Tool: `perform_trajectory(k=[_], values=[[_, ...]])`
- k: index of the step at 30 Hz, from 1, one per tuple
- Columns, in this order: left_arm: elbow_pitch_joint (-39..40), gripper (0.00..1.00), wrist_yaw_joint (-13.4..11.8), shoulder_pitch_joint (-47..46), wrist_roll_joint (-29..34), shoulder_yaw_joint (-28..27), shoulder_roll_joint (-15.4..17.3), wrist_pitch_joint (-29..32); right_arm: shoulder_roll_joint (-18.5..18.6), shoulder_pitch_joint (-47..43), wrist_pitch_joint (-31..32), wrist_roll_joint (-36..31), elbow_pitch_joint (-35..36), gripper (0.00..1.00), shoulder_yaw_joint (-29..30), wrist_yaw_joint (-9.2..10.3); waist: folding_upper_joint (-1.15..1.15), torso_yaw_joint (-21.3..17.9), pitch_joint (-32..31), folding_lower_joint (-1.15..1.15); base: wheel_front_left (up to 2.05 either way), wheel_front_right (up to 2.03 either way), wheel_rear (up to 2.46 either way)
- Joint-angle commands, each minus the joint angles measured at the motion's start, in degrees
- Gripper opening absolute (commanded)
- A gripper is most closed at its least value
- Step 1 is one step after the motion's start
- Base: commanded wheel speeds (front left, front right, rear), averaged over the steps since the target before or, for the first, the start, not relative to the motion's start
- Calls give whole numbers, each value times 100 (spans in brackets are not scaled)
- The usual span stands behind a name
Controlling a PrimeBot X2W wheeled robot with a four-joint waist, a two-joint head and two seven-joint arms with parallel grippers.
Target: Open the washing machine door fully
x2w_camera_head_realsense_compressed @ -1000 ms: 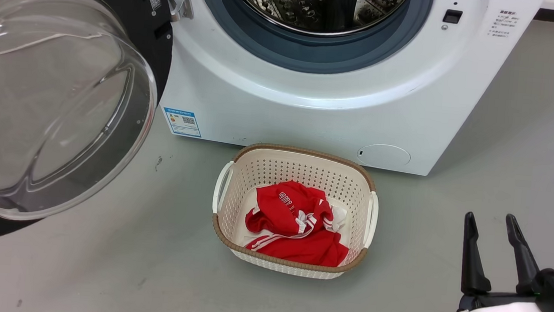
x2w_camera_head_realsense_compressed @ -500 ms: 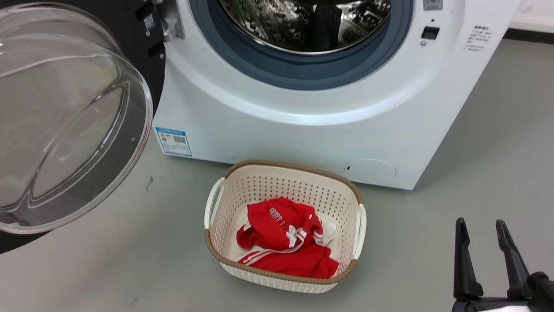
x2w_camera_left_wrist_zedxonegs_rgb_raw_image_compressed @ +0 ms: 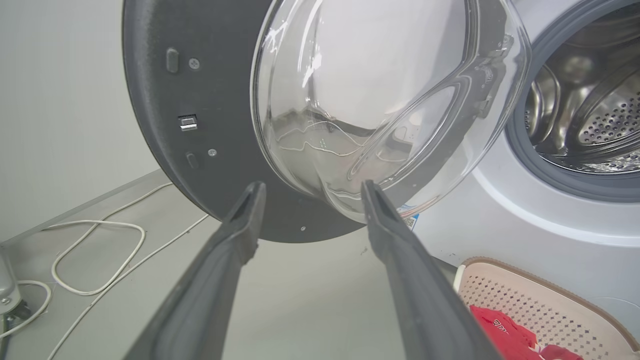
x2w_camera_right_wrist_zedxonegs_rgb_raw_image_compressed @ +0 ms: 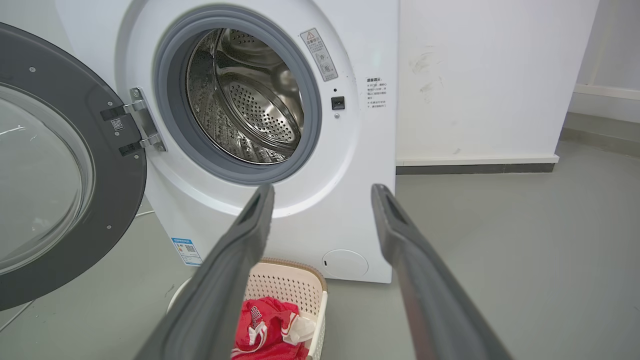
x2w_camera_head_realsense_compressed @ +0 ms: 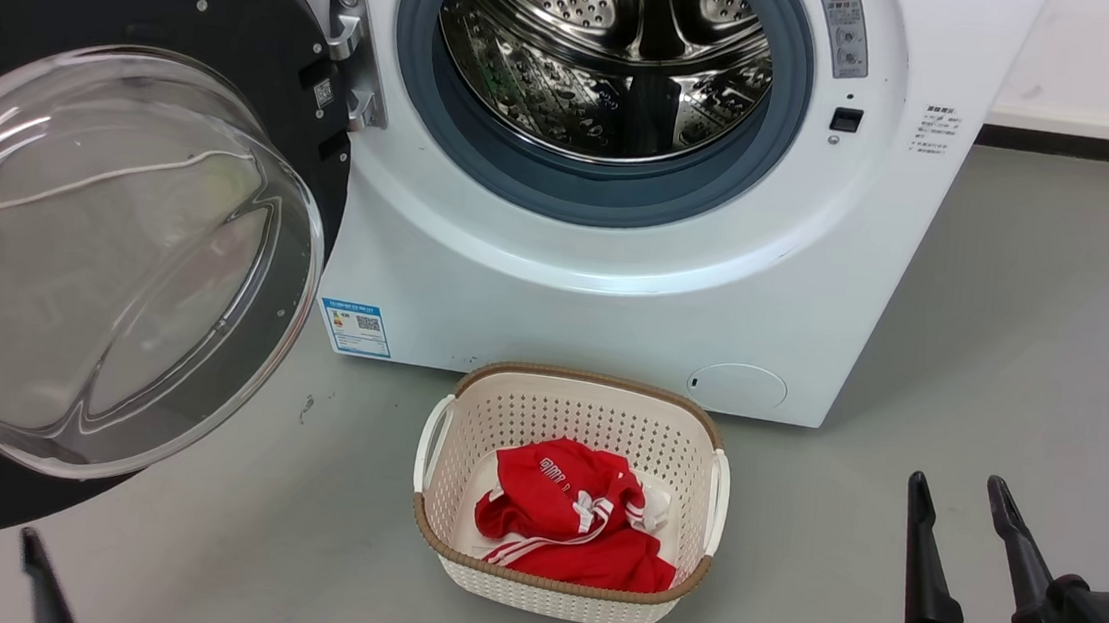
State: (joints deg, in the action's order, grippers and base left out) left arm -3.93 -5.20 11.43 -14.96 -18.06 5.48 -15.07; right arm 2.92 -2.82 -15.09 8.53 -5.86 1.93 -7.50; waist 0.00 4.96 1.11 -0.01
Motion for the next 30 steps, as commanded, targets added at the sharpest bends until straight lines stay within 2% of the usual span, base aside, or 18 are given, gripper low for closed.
perform_trajectory(k=[1,7,12,18,30], values=[[89,100,9,55,47,88,-64,-13,-9,-38,-8,-32,15,100,-15,2,0,-6,-31,1,0,0,0],[435,100,80,176,357,644,-196,-14,-8,-72,-8,-66,63,100,-55,3,0,-115,-98,1,0,0,0],[613,100,109,-20,353,1105,-245,-14,-8,-82,-8,-152,113,100,-37,3,0,-226,-99,1,0,0,0],[588,100,215,-341,722,1608,-249,-14,-8,-47,-8,-195,166,100,-30,3,0,-381,-89,1,0,0,0],[92,100,452,-1020,1134,1886,-102,-13,-8,-33,-8,-458,300,100,-141,3,0,-650,-130,1,0,0,0]])
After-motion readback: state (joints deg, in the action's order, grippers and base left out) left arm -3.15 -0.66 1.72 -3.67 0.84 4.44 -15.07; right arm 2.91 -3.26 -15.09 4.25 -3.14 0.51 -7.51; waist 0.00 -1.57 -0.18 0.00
